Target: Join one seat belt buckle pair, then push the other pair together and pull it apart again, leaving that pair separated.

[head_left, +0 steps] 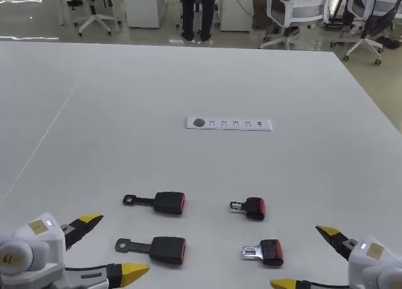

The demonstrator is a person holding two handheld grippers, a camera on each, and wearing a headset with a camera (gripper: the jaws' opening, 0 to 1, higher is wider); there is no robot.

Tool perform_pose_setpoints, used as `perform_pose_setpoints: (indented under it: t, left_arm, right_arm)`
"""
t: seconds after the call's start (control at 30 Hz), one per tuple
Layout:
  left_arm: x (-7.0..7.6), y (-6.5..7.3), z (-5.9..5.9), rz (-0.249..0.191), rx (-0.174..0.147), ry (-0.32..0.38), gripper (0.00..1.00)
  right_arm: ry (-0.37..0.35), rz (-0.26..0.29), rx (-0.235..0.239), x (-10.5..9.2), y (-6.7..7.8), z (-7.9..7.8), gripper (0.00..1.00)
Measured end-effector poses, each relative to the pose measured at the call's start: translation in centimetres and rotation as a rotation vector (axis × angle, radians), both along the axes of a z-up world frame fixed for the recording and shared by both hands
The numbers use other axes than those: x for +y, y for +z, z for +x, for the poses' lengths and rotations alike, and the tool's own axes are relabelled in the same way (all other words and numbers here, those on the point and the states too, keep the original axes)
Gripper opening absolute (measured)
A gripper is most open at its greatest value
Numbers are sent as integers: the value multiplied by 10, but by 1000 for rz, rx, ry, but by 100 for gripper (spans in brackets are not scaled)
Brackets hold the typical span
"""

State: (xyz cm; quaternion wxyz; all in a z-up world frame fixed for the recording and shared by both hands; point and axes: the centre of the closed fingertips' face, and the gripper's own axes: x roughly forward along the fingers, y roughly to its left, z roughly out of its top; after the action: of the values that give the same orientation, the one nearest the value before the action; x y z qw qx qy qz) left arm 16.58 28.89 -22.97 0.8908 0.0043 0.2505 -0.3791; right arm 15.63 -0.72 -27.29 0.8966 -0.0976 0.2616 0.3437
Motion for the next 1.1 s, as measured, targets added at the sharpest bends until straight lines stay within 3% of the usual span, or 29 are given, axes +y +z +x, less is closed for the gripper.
perform_pose_setpoints:
  t: [0.67,0.77,0.87,1.1]
  left_arm:
    - [-8,-31,24,30,39,-50,91]
    - [-15,-39,25,60,54,-80,90]
    - [-21,-41,29,58,56,-95,89]
    - [-35,-52,34,101,66,-166,86]
  right_arm:
    - [113,-28,85,14,-27,26,95]
    - [131,-36,97,17,-31,29,95]
    - [144,-35,106,18,-35,34,95]
    - [198,-61,152,21,-52,33,93]
